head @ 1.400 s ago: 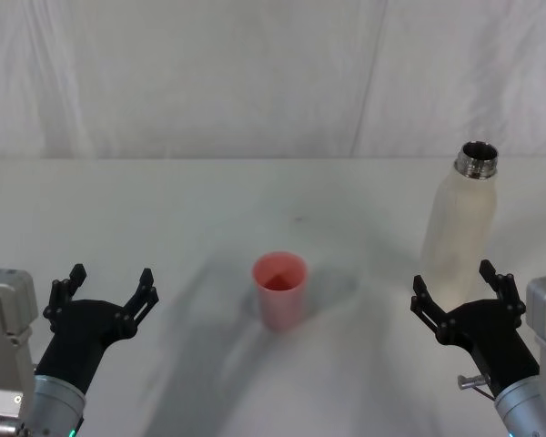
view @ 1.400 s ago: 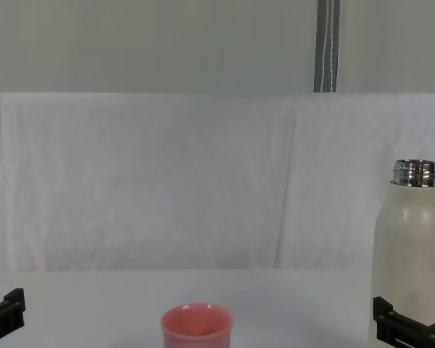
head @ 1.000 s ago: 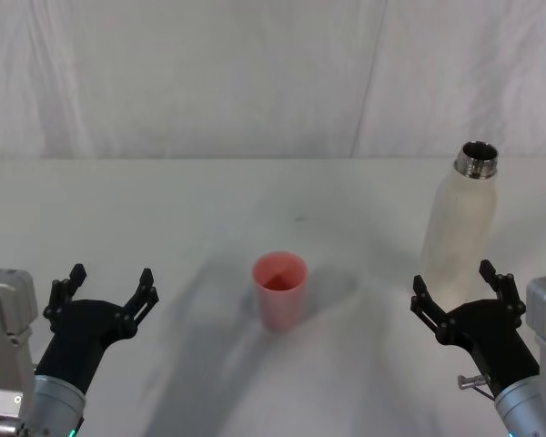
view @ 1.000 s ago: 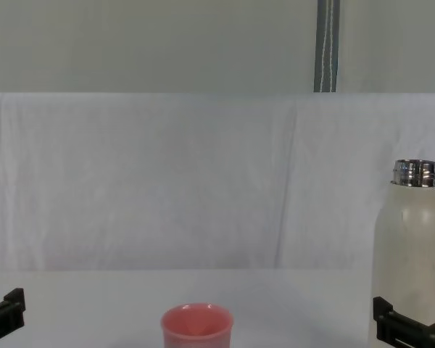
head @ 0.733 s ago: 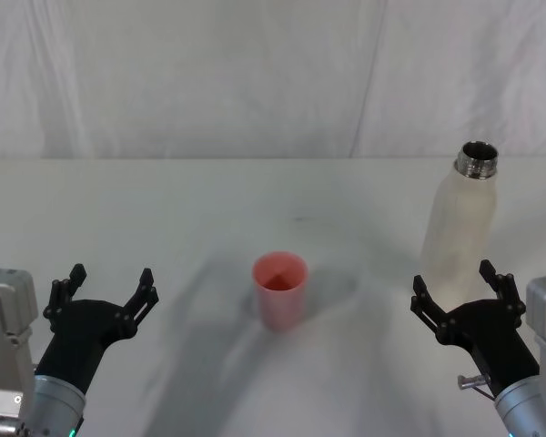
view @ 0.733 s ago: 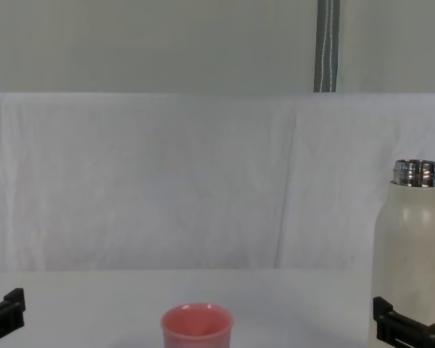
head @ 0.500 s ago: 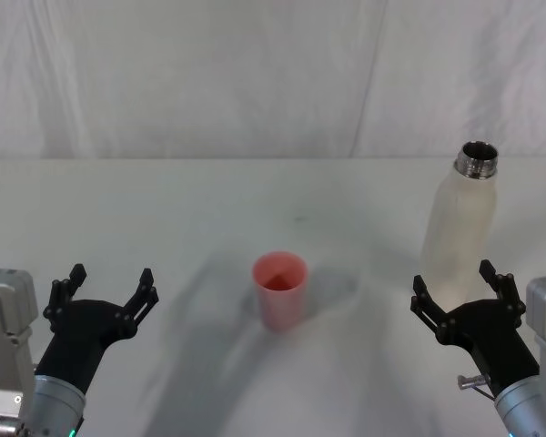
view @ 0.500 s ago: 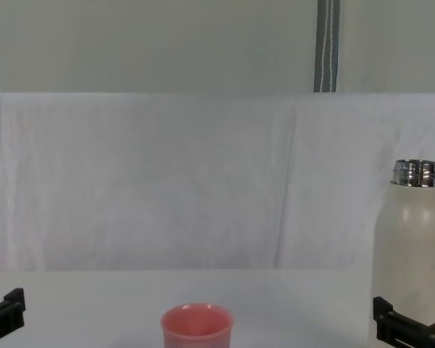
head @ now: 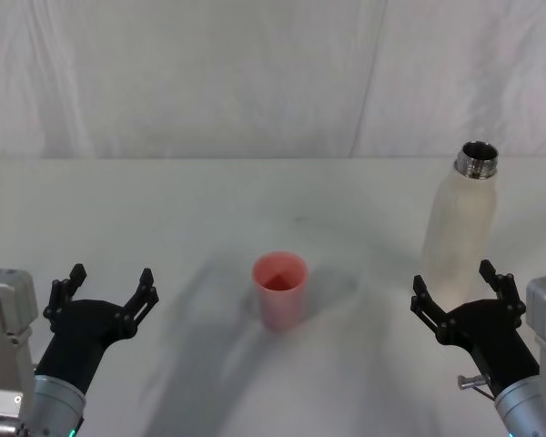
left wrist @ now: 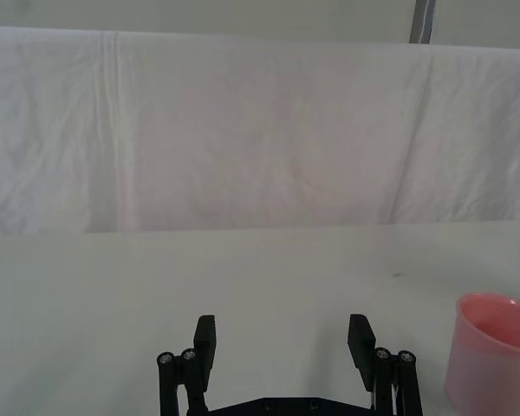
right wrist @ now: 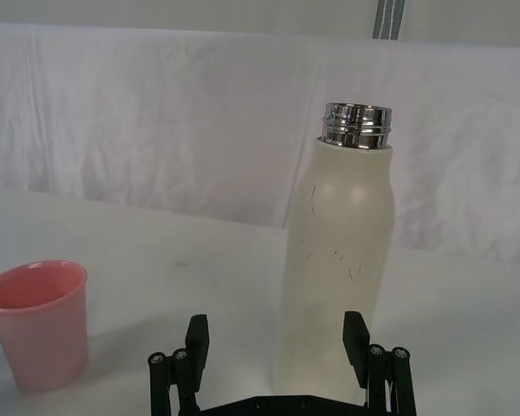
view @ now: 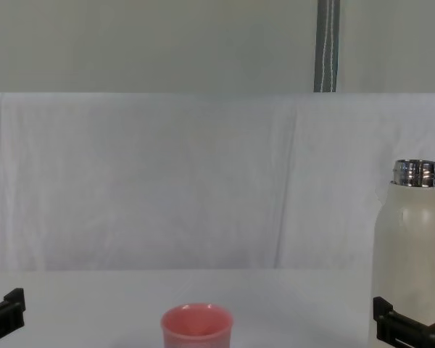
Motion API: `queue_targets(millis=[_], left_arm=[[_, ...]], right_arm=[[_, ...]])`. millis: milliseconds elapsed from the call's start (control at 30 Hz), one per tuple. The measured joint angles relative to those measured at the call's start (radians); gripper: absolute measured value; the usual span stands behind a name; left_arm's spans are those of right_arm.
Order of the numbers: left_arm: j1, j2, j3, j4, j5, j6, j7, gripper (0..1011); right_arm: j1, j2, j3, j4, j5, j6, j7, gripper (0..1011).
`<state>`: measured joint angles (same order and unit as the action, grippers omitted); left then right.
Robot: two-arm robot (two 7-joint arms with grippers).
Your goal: Grasp the thermos with one hand and pour water into the cup lid.
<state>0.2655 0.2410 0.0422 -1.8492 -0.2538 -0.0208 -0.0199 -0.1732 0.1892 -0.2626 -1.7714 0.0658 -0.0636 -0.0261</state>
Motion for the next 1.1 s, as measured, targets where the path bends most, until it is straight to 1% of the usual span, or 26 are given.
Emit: queue_targets(millis=[667,733,900,1100], left_arm=[[0.000,0.000,0.000,0.000,0.000,0.000,0.000,1001],[0.000,0.000,0.000,0.000,0.000,0.000,0.000,1001],[0.000,0.000,0.000,0.000,0.000,0.000,0.000,1001],[0.000,0.000,0.000,0.000,0.000,0.000,0.000,1001]], right_arm=[[-0.001,-0.003,0.003,0.000,-0.001,0.000,0.001,1001],[-0.005,-0.014,0.013,-0.003,-0.003,-0.002,0.008,1001],[-0.010,-0.025,0.031,-0.001,-0.003,-0.017,0.025,1001],[-0.003,-0.037,0.054,0.024,0.009,-0.037,0.055,1001]])
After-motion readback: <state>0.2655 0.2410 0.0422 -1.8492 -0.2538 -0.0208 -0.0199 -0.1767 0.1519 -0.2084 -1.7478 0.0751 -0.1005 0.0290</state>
